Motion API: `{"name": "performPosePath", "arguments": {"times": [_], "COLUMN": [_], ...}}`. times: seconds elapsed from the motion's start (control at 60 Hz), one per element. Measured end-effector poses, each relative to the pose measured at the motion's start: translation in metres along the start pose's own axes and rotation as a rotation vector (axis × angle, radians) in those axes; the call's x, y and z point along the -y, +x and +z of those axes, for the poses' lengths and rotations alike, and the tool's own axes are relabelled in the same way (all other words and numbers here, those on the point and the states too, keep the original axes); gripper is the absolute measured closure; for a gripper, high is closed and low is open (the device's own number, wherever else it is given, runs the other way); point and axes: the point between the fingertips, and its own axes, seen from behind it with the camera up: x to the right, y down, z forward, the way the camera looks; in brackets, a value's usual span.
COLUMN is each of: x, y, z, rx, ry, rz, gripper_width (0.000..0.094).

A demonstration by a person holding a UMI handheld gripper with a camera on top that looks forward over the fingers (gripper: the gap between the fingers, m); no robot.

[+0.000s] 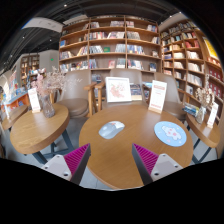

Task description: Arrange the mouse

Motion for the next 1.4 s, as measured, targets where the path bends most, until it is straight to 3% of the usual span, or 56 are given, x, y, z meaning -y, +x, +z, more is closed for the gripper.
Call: {"name": "performPosePath", "arguments": {"times": [0.417, 0.683, 1.4], "x": [0.002, -0.003, 0.024], "y": [-0.031, -0.026, -0.034], "z": [0.095, 0.151, 0.249], "rx": [-0.014, -0.045, -0.031], "ry": [-0.024, -0.096, -0.184], "rz": [-0.011, -0.007, 0.019], "gripper_width": [0.0085, 0.0082, 0.0085]}}
